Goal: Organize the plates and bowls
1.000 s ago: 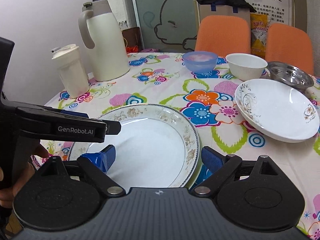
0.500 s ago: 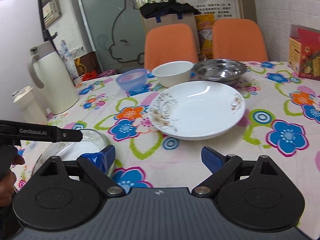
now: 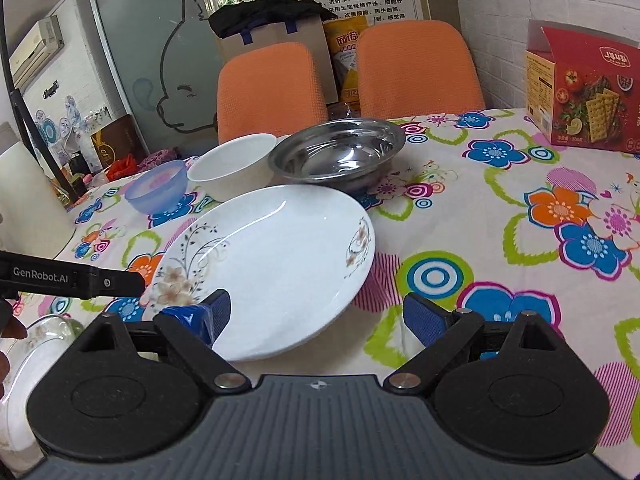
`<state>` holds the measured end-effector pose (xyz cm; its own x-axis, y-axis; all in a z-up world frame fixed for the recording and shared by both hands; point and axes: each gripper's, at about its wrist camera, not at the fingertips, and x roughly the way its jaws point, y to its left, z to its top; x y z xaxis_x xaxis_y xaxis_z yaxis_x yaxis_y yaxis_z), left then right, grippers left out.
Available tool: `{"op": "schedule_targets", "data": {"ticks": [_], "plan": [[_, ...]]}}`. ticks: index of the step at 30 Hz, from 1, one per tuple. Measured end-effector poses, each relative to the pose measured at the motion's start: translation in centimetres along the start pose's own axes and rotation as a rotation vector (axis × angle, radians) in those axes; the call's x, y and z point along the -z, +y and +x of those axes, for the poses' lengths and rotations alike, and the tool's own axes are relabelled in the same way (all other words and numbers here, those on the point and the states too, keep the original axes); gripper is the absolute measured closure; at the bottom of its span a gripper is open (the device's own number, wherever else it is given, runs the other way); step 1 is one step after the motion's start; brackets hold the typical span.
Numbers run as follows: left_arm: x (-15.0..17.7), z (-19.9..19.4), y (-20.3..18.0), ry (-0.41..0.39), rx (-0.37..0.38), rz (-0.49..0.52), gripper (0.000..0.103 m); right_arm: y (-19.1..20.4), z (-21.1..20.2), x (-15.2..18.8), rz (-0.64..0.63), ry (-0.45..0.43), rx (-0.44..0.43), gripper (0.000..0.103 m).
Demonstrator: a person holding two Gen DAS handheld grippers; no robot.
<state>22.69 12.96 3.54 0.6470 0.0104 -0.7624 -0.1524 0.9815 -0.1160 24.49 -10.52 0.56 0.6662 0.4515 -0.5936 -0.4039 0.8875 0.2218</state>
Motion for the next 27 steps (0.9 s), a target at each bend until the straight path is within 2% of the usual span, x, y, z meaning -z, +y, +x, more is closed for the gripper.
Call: {"op": "schedule_targets", "data": {"ticks": [7, 17, 20, 23, 24, 27], "plan": [[-2.0, 2.4, -1.7, 0.029, -0.012, 0.067, 0.032, -0.5, 2.6, -1.7, -0.029, 0.026, 0.007, 0.023], [-3.0, 5.1, -2.8, 0.069, 0.019, 0.088, 0.031, -0.6, 4.4, -1.6, -0.029, 0.066, -0.008, 0.022], [-3.0, 6.1, -3.1, 0.096, 0.042, 0.077, 0.031, 0.1, 4.6, -1.2, -0.066, 0.064, 0.010, 0.021], [-2.9, 6.6, -3.5, 0.104, 0.050, 0.079, 0.031, 1.3, 4.8, -0.6, -0.169, 0.057, 0.039, 0.020], [-2.9, 6.6, -3.7, 0.103, 0.053, 0.084, 0.031, 1.3, 4.9, -0.5, -0.158, 0.058, 0.020, 0.019], [-2.9, 6.7, -3.9, 0.103, 0.055, 0.086, 0.031, 1.6, 5.0, -0.6, -0.154, 0.057, 0.035, 0.019]]}}
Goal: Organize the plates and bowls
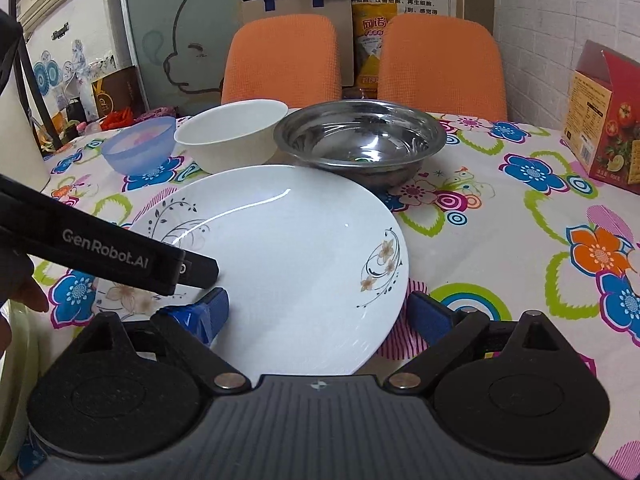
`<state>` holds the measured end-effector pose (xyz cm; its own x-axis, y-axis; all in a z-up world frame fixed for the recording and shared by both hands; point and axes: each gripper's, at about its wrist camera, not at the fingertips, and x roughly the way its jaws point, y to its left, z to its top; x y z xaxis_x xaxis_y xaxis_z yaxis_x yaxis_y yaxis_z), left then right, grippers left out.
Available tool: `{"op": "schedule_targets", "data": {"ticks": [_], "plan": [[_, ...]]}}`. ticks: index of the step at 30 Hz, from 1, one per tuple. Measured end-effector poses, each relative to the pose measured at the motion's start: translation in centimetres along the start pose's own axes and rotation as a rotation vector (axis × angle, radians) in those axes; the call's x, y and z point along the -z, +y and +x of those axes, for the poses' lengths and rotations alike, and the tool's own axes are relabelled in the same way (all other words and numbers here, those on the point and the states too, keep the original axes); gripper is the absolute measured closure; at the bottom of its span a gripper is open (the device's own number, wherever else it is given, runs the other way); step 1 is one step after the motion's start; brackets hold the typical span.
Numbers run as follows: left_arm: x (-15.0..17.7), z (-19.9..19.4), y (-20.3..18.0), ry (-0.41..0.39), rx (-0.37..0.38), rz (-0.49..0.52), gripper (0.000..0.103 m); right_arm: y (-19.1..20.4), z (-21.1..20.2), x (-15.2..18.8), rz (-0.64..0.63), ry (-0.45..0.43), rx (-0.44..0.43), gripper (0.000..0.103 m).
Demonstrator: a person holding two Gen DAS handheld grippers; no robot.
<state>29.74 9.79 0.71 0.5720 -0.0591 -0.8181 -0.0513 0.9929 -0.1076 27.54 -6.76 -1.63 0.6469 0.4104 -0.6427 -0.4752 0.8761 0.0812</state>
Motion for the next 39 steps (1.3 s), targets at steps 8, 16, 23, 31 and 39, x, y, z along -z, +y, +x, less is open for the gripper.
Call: {"op": "schedule_targets", "data": {"ticks": [8, 16, 23, 31, 39], "plan": [[-0.1, 0.0, -0.3, -0.010, 0.000, 0.000, 0.039, 0.5, 0.3, 0.0, -0.023, -0.018, -0.033, 0.020], [0.6, -0.9, -0.1, -0.014, 0.017, -0.035, 0.050, 1.4, -0.5, 0.1, -0.033, -0.022, -0.001, 0.023], [1.6, -5.1, 0.1, -0.084, 0.007, -0.025, 0.053, 3.2, -4.1, 0.2, -0.031, -0.080, -0.007, 0.023], [6.5, -12.5, 3.3, -0.156, -0.042, -0.074, 0.053, 8.5, -8.7, 1.3, -0.089, -0.132, -0.089, 0.022], [14.1, -18.0, 9.2, -0.168, -0.156, -0.191, 0.053, 16.0, -10.4, 3.8, -0.170, -0.098, -0.249, 0.022]]}}
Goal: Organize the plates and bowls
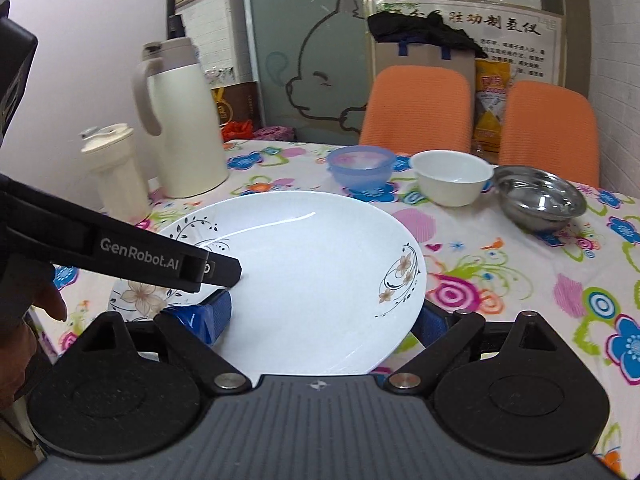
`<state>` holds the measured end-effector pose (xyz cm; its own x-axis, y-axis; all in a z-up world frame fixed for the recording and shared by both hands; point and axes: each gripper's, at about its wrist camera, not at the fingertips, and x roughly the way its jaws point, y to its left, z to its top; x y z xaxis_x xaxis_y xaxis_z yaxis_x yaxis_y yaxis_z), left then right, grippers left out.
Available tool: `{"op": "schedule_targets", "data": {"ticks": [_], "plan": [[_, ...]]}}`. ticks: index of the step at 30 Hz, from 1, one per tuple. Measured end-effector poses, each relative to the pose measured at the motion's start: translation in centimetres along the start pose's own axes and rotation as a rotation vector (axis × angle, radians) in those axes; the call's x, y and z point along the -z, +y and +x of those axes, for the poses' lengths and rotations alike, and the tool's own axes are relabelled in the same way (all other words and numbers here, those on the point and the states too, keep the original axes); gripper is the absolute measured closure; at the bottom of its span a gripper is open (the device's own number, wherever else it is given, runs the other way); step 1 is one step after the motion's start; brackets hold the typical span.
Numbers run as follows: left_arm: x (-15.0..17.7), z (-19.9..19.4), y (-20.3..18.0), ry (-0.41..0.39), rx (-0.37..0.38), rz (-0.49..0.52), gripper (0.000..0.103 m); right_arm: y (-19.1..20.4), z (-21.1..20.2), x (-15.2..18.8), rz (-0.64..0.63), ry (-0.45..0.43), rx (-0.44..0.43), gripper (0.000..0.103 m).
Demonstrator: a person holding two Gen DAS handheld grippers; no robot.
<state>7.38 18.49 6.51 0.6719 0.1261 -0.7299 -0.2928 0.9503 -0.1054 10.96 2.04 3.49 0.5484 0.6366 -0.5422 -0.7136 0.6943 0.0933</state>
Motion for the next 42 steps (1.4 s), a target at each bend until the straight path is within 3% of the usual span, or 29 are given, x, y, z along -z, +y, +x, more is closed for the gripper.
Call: {"op": "schedule_targets", "data": {"ticks": [5, 12, 16, 18, 21, 29, 34, 42], "plan": [[2.8, -1.0, 3.0, 0.009, -0.035, -0.050, 0.053, 3.1, 0.5, 1.1, -0.042, 0.036, -0.043, 0.022], [4.4, 0.4, 4.2, 0.034, 0.004, -0.100, 0.053, 3.7, 0.8, 2.5, -0.030, 0.060, -0.042, 0.022], [4.6, 0.2, 3.5, -0.011, -0.036, -0.045, 0.053, 4.1, 0.7, 2.6, -0.053, 0.064, -0.034, 0.022], [4.7, -0.1, 2.9, -0.033, -0.050, -0.011, 0.043, 4.1, 0.6, 2.6, -0.053, 0.060, -0.033, 0.022], [4.6, -0.5, 2.5, -0.062, -0.072, 0.014, 0.040, 4.0, 0.3, 2.6, -0.059, 0.055, -0.014, 0.022], [3.8, -0.6, 2.3, -0.070, -0.077, 0.000, 0.038, 4.1, 1.0, 2.9, -0.137, 0.110, 0.023, 0.022], [3.7, -0.8, 2.1, -0.077, -0.082, 0.003, 0.037, 2.3, 0.2, 3.1, -0.088, 0.097, 0.019, 0.022], [2.2, -0.2, 1.2, -0.069, -0.025, -0.001, 0.033, -2.9, -0.9, 2.3, 0.127, 0.051, 0.006, 0.022]]}}
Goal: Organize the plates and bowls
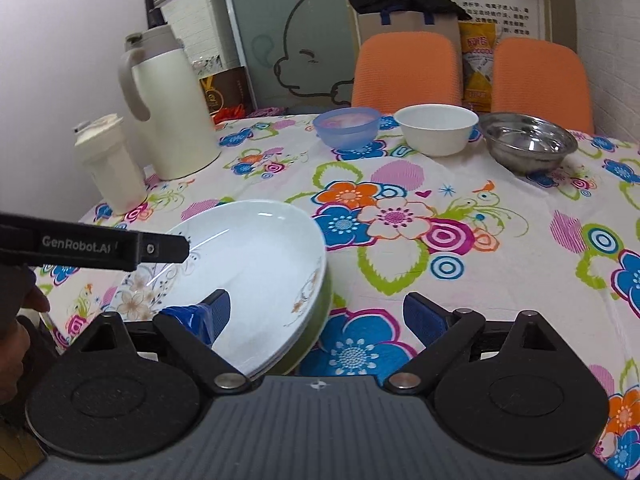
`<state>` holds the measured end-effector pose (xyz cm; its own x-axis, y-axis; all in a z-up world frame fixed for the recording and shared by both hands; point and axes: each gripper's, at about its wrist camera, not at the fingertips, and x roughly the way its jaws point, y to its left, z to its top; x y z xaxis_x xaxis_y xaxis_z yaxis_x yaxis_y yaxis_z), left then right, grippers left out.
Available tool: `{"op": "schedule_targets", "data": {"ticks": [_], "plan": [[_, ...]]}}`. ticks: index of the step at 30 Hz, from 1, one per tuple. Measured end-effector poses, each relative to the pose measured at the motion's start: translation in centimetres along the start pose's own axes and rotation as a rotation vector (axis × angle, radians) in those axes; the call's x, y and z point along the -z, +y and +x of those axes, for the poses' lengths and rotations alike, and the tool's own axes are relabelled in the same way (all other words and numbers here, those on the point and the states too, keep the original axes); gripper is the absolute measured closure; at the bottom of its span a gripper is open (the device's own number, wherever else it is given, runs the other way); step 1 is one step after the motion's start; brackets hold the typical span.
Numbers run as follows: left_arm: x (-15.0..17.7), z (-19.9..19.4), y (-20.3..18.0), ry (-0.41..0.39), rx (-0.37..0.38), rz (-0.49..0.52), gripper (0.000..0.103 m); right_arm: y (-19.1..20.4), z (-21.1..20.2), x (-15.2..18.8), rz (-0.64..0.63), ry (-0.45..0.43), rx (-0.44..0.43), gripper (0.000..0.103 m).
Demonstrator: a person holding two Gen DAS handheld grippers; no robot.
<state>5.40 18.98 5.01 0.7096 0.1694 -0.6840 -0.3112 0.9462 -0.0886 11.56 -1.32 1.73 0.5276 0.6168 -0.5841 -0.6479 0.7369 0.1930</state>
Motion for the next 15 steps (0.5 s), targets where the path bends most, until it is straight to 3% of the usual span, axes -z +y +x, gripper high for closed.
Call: {"op": "schedule_targets", "data": {"ticks": [11, 15], "plan": [[-3.1, 4.3, -2.2, 0.067, 0.053, 0.000, 0.030, -6.4, 1.1, -1.5, 0.165, 0.000, 0.023, 0.022], [-5.2, 6.1, -4.1, 0.085, 0.096, 0.013, 0.029, -10.0, 0.5, -3.2, 0.227, -0.048, 0.007, 0.022]]}}
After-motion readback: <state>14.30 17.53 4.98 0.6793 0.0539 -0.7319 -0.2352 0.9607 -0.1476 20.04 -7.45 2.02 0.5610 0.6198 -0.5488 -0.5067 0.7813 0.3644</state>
